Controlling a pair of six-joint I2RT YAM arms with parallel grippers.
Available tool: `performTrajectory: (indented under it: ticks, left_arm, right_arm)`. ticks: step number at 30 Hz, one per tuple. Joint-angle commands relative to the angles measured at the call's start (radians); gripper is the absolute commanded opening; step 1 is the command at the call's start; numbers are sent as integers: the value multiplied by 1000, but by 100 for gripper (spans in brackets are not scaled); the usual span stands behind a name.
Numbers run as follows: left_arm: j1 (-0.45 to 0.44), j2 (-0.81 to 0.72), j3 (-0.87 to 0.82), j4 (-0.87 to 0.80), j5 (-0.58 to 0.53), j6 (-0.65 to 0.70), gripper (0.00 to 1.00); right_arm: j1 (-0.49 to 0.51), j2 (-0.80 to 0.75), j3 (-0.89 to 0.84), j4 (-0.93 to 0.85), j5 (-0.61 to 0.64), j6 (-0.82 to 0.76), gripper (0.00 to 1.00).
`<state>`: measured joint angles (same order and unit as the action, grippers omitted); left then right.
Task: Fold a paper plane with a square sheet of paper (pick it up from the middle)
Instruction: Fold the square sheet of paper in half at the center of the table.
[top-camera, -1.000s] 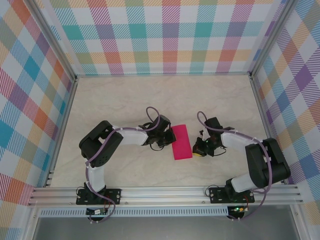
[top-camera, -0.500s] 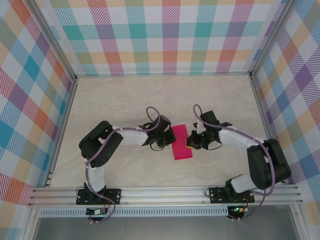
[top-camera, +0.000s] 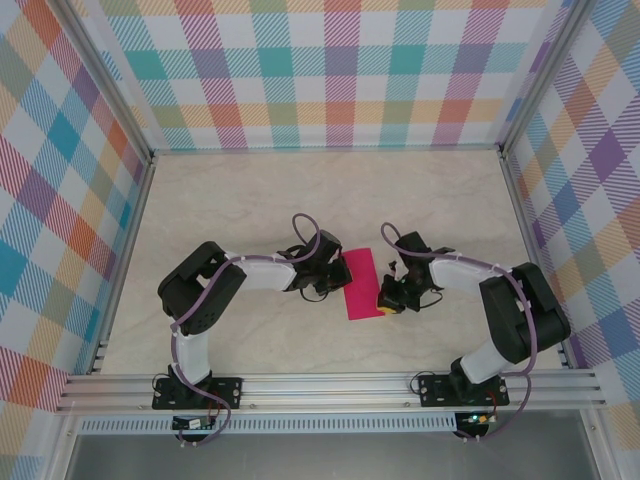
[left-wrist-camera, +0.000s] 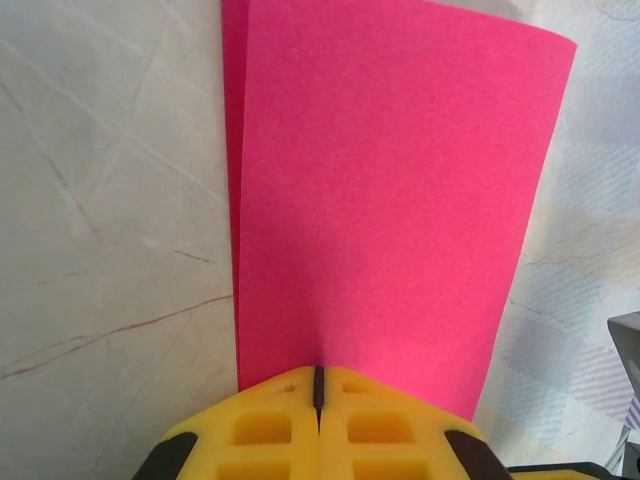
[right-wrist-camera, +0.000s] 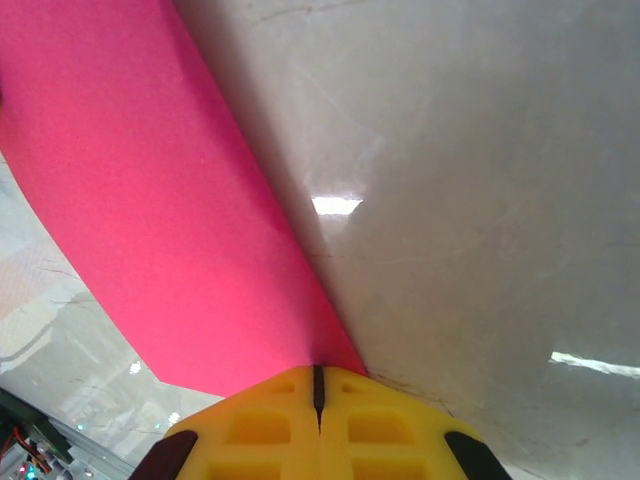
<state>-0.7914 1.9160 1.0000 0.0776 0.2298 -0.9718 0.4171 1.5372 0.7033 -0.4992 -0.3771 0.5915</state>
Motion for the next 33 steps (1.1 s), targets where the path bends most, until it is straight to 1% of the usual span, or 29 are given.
performTrajectory:
  ticks: [1,7,9,11,12,13,15,16,19,21,23,25,27,30,31,33]
  left_arm:
    - [-2,118,-95,-373,-125,25,0]
    - [-2,118,-95,-374,-126,27,0]
    - [-1,117,-94,-371,-126,31,0]
    - [-2,109,-88,-372,-128,48,0]
    - [-1,102,-81,-376,-128,63,0]
    - [0,93,-73,-384,-130,81,0]
    - [0,62,-45,-392,-131,133,1]
    - [0,46,-23,-399,-125,158,2]
    - [3,-14,43,-410,-86,228,10]
    - [12,-44,97,-413,-37,258,16]
    - [17,-58,156,-443,-21,277,25]
    - [25,-63,199,-497,-44,286,27]
    - [44,-77,205,-519,-58,284,29]
    - [83,-136,163,-518,-64,265,34]
    - [95,-163,145,-522,-73,260,38]
    - [119,-215,114,-536,-90,254,43]
  right_arm:
    - [2,-29,-44,-149,79,14,0]
    - [2,-93,-45,-237,206,38,0]
    - [2,-121,-32,-238,206,37,0]
    - [2,-173,-19,-218,179,37,0]
    - [2,-202,-11,-208,169,39,2]
    - [2,-224,-5,-204,165,41,6]
    - [2,-255,9,-181,167,45,19]
    - [3,-259,12,-167,168,43,23]
    - [5,-232,18,-100,139,23,38]
    - [5,-203,23,-39,99,-1,48]
    - [5,-177,30,28,44,-15,54]
    - [5,-138,48,79,-7,-28,56]
    - [11,-89,77,97,-26,-30,56]
    - [34,-20,114,96,-19,-39,55]
    - [42,-1,122,97,-19,-39,55]
    - [52,26,134,99,-24,-37,51]
